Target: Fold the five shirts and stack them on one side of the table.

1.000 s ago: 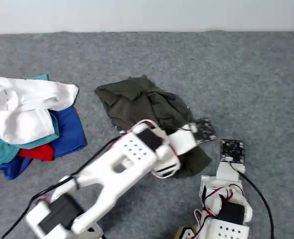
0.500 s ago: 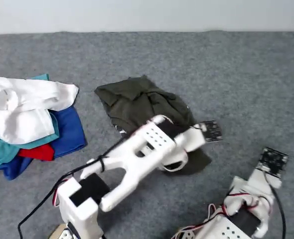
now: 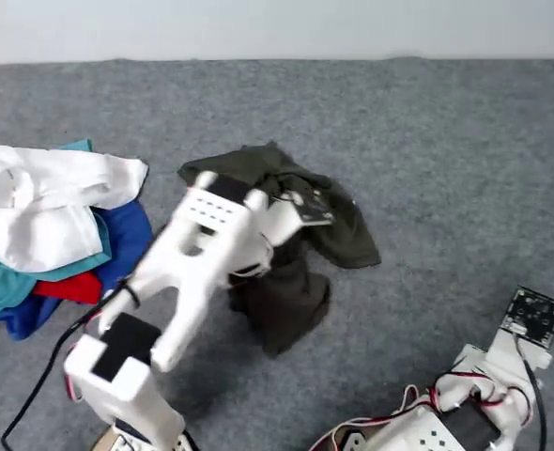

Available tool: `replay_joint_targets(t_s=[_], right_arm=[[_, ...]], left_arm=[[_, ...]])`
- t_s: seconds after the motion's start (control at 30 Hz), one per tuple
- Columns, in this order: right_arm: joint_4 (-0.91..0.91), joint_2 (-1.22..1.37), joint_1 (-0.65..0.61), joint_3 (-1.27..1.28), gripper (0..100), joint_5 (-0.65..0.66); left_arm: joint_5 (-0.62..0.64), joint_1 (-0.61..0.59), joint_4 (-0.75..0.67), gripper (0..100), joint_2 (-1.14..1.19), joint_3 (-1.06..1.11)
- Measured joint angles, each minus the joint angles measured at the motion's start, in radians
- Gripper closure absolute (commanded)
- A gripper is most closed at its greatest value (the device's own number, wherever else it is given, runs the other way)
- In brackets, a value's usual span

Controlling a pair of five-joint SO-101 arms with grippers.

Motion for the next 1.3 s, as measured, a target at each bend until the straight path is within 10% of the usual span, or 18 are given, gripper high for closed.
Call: replay_joint_targets(t_s=[0.6,1.3], right_arm=[[0.031,0.0,0.002,0.0,96.3,0.0],[0.094,0.0,0.002,0.0,96.2,0.0]], left_arm=[[0.071,0.213,0.132,84,-0.324,0.103],[0.141,0.305,-0.084,79,0.017,0.265]])
